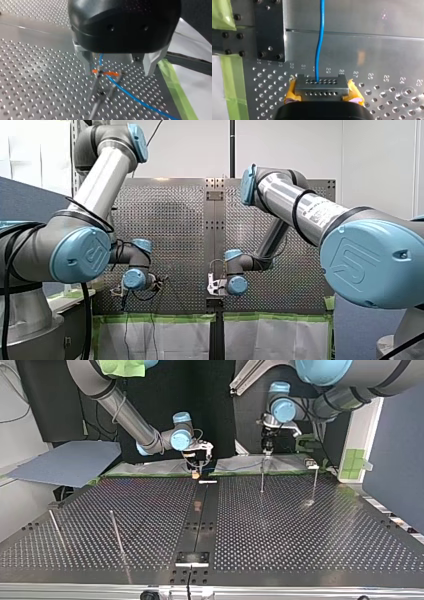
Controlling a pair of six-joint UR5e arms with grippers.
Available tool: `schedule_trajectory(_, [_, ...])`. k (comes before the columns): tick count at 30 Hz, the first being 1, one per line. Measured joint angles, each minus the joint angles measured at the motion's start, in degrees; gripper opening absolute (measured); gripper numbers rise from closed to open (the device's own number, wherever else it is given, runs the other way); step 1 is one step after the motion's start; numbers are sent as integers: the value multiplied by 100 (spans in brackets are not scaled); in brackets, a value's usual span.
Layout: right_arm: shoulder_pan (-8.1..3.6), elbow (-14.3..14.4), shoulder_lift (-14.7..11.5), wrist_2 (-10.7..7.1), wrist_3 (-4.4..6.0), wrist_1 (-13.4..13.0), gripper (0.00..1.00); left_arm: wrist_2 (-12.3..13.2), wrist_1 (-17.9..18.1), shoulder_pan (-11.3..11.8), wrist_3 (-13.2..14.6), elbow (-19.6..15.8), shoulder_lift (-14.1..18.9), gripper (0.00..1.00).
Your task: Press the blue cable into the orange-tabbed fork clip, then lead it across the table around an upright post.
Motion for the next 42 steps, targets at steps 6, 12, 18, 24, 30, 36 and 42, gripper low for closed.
schedule_trajectory(6, [-36,-11,0,-3,0,3,0,-42,-85,-213,-190,132,0,100])
schedule_trajectory(12, [-40,-15,6,-3,0,1,0,-221,-93,-384,-283,192,0,100])
schedule_trajectory(18, [-42,-17,4,-3,4,-5,0,-411,-210,-532,-404,407,-3,100])
schedule_trajectory(24, [-41,-16,1,-3,9,-8,0,-540,-320,-669,-487,592,-7,100])
schedule_trajectory(30, [-42,-16,1,-3,9,-16,0,-643,-395,-752,-573,768,-48,100])
schedule_trajectory(36, [-42,-16,0,-5,8,-17,0,-774,-572,-817,-570,1077,-319,100])
schedule_trajectory(42, [-42,-16,0,-11,9,-18,0,-993,-619,-850,-562,1411,-651,100])
